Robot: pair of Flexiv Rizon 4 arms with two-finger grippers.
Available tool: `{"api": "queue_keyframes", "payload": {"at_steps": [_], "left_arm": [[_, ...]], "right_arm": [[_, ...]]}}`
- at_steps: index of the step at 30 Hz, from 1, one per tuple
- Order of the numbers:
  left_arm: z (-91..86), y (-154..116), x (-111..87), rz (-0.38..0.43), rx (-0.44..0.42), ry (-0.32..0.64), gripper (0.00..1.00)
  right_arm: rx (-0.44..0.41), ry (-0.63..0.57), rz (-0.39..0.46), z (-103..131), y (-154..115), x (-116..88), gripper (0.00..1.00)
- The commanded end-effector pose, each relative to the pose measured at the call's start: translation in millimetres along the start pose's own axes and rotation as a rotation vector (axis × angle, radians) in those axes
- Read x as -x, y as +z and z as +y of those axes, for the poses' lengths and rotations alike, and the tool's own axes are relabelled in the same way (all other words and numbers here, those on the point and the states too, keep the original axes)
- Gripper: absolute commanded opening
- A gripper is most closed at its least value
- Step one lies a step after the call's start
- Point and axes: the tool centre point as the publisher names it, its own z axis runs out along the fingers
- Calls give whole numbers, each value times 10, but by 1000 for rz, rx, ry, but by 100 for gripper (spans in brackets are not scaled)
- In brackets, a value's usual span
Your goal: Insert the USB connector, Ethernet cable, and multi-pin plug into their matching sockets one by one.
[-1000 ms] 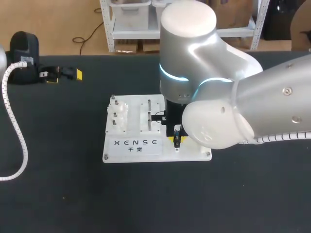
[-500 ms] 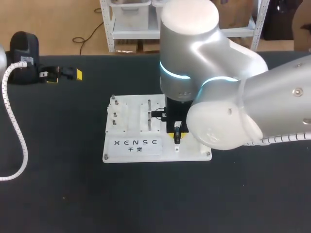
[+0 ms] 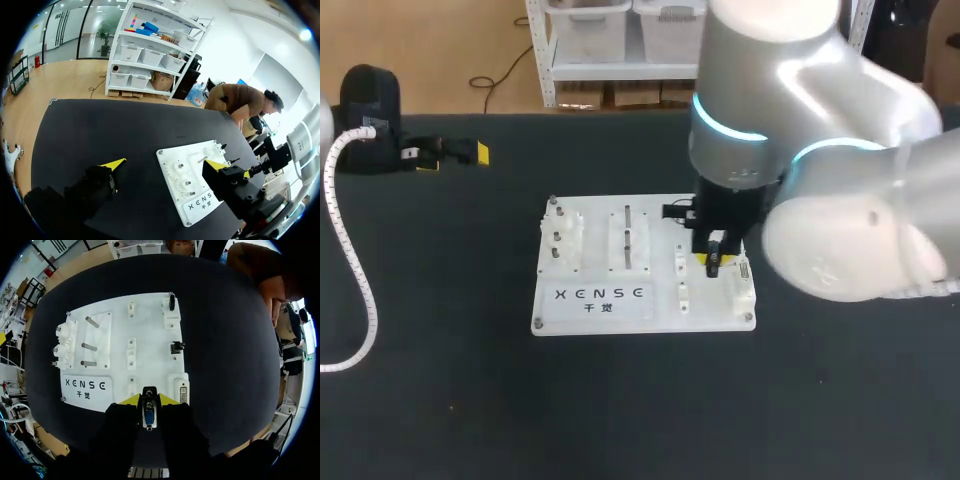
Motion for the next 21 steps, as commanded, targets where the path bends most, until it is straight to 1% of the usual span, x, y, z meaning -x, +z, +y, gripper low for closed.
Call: {"api": "queue_keyframes", "payload": {"at_steps": [1, 9, 21], "left_arm": [[0, 0, 0, 0, 0, 0, 100], [0, 0, 0, 0, 0, 0, 100], [0, 0, 0, 0, 0, 0, 100]], "right_arm": [[17, 10, -51, -190, -83, -103, 0], [-1, 53, -34, -351, -2, -145, 0], [-4, 81, -23, -390, 52, -87, 0]]}}
